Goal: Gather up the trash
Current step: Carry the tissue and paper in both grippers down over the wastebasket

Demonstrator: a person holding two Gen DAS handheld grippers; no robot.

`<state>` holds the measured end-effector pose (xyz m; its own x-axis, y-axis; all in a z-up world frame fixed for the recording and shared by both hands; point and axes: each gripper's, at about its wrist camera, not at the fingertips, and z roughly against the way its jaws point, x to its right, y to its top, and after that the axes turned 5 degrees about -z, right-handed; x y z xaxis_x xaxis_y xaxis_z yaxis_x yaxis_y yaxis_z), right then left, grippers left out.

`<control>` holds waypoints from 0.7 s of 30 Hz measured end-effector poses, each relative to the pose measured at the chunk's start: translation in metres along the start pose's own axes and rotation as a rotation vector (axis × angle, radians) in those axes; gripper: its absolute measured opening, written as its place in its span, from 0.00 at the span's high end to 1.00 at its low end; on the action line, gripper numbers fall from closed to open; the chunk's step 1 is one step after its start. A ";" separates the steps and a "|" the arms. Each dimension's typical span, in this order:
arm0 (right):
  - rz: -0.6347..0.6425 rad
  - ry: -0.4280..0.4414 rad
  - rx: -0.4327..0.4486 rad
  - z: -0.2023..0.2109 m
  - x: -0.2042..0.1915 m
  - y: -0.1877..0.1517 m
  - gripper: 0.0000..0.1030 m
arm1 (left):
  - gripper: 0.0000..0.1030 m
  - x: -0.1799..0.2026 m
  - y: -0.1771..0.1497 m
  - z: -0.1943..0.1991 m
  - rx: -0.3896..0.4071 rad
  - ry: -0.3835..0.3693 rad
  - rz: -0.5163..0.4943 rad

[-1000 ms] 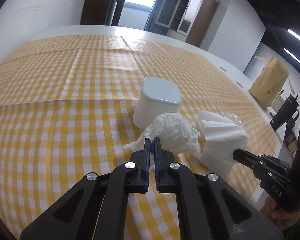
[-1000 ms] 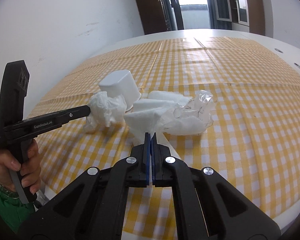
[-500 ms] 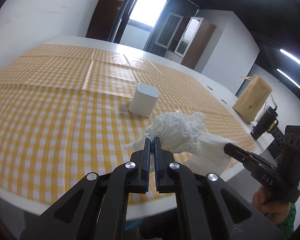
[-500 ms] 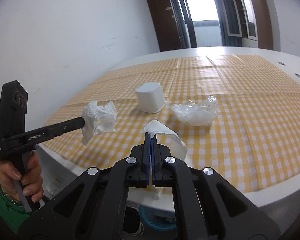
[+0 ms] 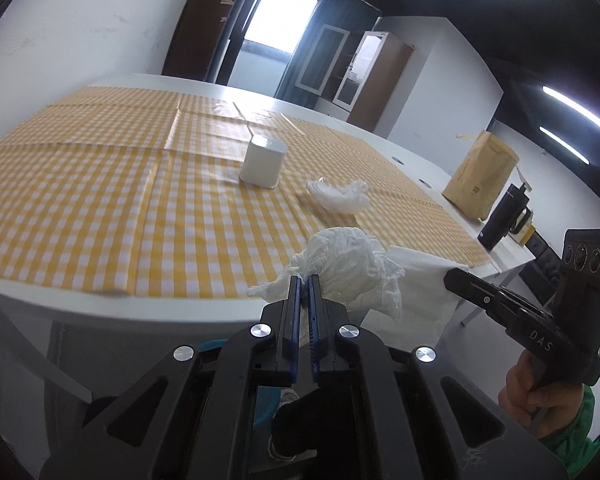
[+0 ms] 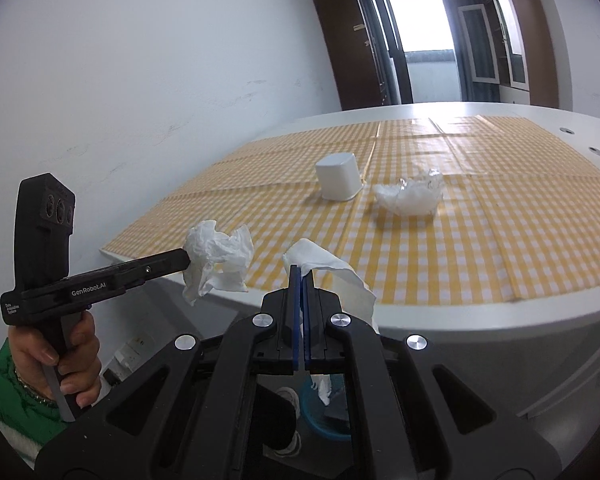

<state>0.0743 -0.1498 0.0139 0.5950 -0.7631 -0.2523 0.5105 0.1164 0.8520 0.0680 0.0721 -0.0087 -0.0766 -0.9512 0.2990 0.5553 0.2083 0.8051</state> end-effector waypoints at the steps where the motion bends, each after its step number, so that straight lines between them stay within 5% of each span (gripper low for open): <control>1: -0.002 0.001 -0.005 0.002 0.000 -0.005 0.99 | 0.97 0.001 -0.004 0.002 -0.002 -0.003 -0.001; 21: 0.002 -0.032 -0.164 -0.020 -0.006 -0.087 0.99 | 0.97 -0.018 -0.087 -0.009 -0.140 0.016 0.058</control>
<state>0.0388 -0.1421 -0.0675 0.5777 -0.7821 -0.2336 0.6053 0.2184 0.7655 0.0287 0.0690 -0.0885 -0.0283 -0.9422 0.3338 0.6688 0.2303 0.7069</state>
